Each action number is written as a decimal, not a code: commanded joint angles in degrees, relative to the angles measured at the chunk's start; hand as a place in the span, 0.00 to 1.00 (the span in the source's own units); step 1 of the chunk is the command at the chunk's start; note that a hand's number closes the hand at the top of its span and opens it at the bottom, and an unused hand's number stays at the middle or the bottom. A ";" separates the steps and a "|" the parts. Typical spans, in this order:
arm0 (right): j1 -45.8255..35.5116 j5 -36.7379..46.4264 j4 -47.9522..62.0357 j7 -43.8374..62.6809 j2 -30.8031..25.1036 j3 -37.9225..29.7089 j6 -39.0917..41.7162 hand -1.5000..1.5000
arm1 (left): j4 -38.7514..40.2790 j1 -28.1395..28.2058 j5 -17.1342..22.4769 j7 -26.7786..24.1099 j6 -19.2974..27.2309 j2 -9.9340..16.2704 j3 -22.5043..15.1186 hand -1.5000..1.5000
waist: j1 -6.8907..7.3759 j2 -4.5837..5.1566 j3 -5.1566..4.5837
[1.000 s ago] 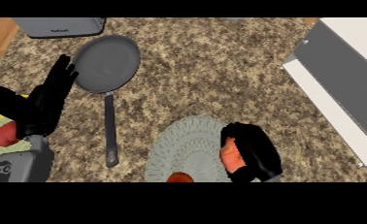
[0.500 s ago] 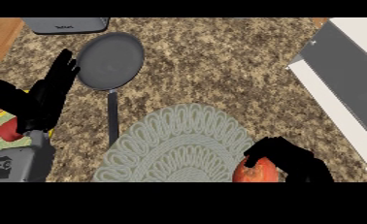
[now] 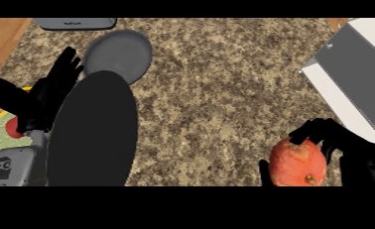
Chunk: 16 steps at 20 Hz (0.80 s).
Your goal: Pick the squash from the placemat and place it in the tiered shelf
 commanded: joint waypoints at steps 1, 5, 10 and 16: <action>-4.56 -5.22 -13.83 5.77 -0.60 -8.70 6.76 1.00 | 3.12 -2.22 -1.63 -1.29 1.26 -0.67 -0.14 0.50 | -0.53 0.26 0.04; -11.32 -9.40 -11.02 8.03 -3.29 -20.19 12.79 1.00 | -0.21 -1.38 -0.16 1.12 -0.27 0.22 -0.09 0.50 | 0.23 0.10 0.11; -12.59 -16.35 -7.45 2.45 -2.68 -32.94 13.41 1.00 | 0.44 2.13 0.62 -1.24 -1.83 1.09 1.36 0.50 | -0.50 -0.19 0.24; -19.32 -24.01 1.94 -2.99 -6.83 -50.85 16.08 1.00 | 0.08 1.24 1.54 -1.25 -2.60 1.82 2.52 0.50 | -0.76 -0.25 0.27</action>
